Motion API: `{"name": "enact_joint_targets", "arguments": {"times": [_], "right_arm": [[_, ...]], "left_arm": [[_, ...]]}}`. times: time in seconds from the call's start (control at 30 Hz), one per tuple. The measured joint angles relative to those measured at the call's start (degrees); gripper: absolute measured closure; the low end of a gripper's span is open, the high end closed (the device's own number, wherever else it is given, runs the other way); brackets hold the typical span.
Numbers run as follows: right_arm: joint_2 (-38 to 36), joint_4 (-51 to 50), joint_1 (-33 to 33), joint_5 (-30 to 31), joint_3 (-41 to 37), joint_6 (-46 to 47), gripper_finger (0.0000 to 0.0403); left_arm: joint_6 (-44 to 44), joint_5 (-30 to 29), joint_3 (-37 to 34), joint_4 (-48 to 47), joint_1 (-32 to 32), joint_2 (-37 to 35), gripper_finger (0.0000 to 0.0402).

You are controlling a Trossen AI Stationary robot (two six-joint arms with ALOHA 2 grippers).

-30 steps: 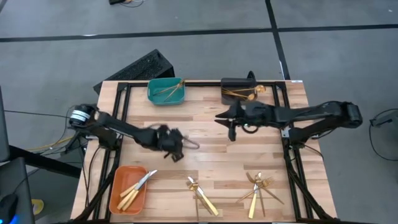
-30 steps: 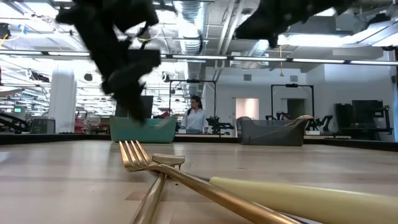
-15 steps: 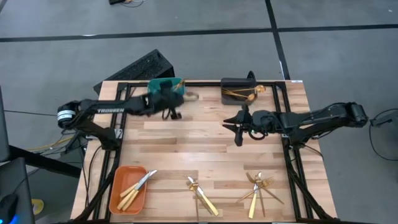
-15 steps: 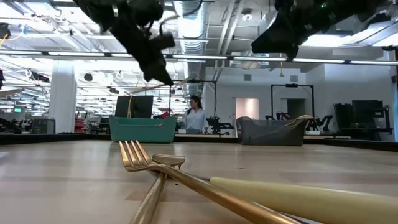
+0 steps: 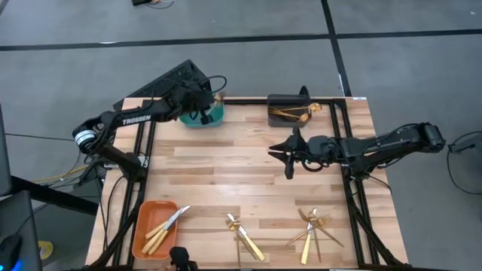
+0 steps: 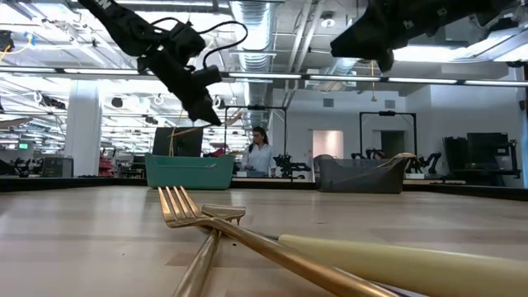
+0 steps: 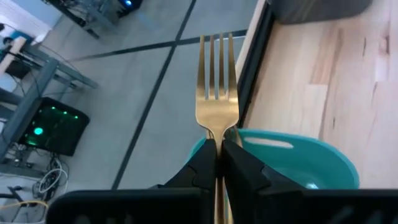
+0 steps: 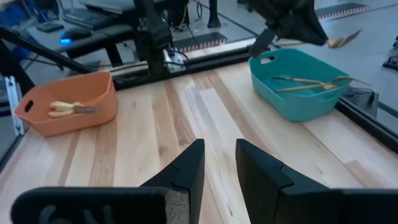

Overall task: Sort silverware by color (type)
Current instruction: Put the gold fork into the green bin

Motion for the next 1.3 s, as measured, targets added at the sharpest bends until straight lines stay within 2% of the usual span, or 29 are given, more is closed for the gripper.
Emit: {"name": "enact_joint_targets", "arguments": {"times": [0.27, 0.47, 0.6, 0.77, 1.0, 1.1, 1.3], "right_arm": [[0.0, 2.5, 0.5, 0.0, 0.0, 0.0, 0.0285], [0.0, 2.2, 0.1, 0.0, 0.0, 0.0, 0.0285], [0.0, 2.0, 0.1, 0.0, 0.0, -0.1, 0.0285], [0.7, 1.8, 0.1, 0.0, 0.0, -1.1, 0.0285], [5.3, 0.1, 0.1, -0.5, 0.1, -0.7, 0.0285], [5.4, -9.1, 0.8, -2.5, 2.1, 2.8, 0.0288], [5.3, -27.7, 5.0, 0.8, 5.3, 12.5, 0.0314]], "left_arm": [[-0.1, 0.4, 0.0, 0.5, 0.2, 2.3, 0.0372], [-3.0, -0.2, 0.0, 1.6, 0.2, 3.6, 0.0337], [-8.3, -3.5, 0.0, 1.1, -1.1, 3.0, 0.0313], [-14.7, -3.7, 0.0, -1.2, -5.3, -0.7, 0.0304], [-20.8, -4.5, 0.0, -7.8, -16.2, -6.4, 0.0323], [-25.7, -4.6, 0.0, -9.7, -21.0, -7.5, 0.0329], [-32.0, -7.7, 0.0, -10.9, -29.6, -7.6, 0.0331]]}}
